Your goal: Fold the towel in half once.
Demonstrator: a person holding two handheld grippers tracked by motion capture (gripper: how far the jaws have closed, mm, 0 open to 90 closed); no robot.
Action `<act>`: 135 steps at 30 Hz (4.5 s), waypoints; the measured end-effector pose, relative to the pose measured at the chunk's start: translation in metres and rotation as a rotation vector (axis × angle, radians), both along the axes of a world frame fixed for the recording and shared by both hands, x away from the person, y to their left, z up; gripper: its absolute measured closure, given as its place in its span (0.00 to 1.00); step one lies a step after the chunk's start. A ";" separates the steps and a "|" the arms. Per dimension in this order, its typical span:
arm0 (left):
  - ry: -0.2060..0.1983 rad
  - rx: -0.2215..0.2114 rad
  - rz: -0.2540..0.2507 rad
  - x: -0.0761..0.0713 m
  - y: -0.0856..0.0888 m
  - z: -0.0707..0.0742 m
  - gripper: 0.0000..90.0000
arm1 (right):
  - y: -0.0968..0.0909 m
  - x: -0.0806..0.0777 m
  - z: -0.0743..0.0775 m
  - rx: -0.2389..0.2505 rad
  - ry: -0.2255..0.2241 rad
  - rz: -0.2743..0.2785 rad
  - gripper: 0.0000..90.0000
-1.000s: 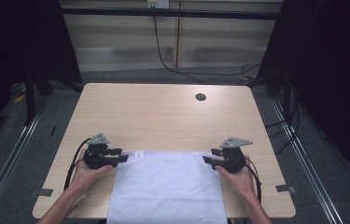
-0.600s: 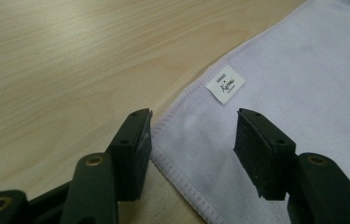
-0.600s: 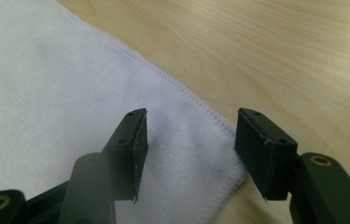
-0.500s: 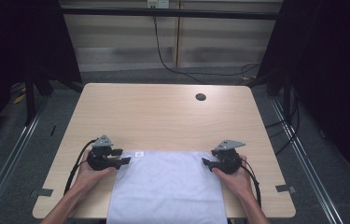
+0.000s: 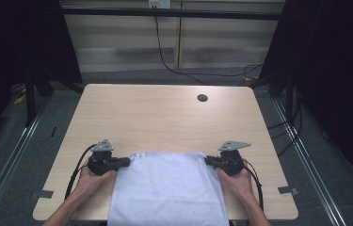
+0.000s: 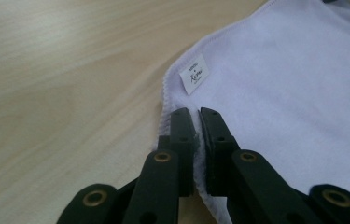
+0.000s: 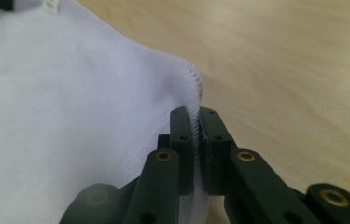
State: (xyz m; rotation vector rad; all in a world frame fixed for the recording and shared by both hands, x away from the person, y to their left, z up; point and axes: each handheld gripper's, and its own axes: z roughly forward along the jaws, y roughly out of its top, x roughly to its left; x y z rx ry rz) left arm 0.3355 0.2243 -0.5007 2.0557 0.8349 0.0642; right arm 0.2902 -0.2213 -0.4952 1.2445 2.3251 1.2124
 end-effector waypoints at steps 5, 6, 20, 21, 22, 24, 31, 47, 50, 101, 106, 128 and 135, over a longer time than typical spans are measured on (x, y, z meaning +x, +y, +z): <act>-0.029 -0.093 0.023 0.006 0.005 0.022 0.95 | -0.012 0.003 0.031 0.116 -0.081 -0.028 0.95; -0.040 -0.099 0.020 0.007 0.005 0.026 0.95 | -0.012 0.003 0.031 0.116 -0.081 -0.028 0.95; -0.159 -0.212 0.097 0.053 0.007 0.106 0.95 | -0.010 0.052 0.109 0.141 -0.217 -0.048 0.96; -0.166 -0.212 0.104 0.057 0.007 0.111 0.95 | -0.010 0.058 0.118 0.140 -0.229 -0.056 0.96; -0.177 -0.214 0.112 0.061 0.006 0.118 0.95 | -0.010 0.062 0.123 0.141 -0.236 -0.059 0.96; -0.200 -0.224 0.120 0.067 0.006 0.132 0.95 | -0.011 0.072 0.139 0.140 -0.259 -0.074 0.96; -0.277 -0.222 0.070 0.060 0.004 0.167 0.95 | -0.009 0.078 0.174 0.185 -0.328 -0.074 0.96; -0.200 -0.158 -0.029 -0.046 0.032 0.104 0.95 | -0.010 -0.050 0.117 0.203 -0.243 0.089 0.96; -0.140 -0.134 -0.035 -0.063 0.035 0.080 0.95 | -0.006 -0.072 0.094 0.203 -0.189 0.107 0.96; 0.030 -0.011 0.213 0.081 0.001 -0.011 0.95 | 0.028 0.135 -0.008 -0.139 0.020 -0.204 0.96; 0.038 -0.011 0.206 0.082 0.003 -0.007 0.95 | 0.029 0.137 -0.004 -0.150 0.023 -0.195 0.96; -0.218 -0.215 0.041 0.001 0.023 0.119 0.95 | -0.009 0.020 0.124 0.110 -0.311 -0.073 0.96; -0.246 -0.225 -0.004 -0.034 0.034 0.131 0.95 | -0.008 -0.024 0.143 0.125 -0.346 -0.007 0.96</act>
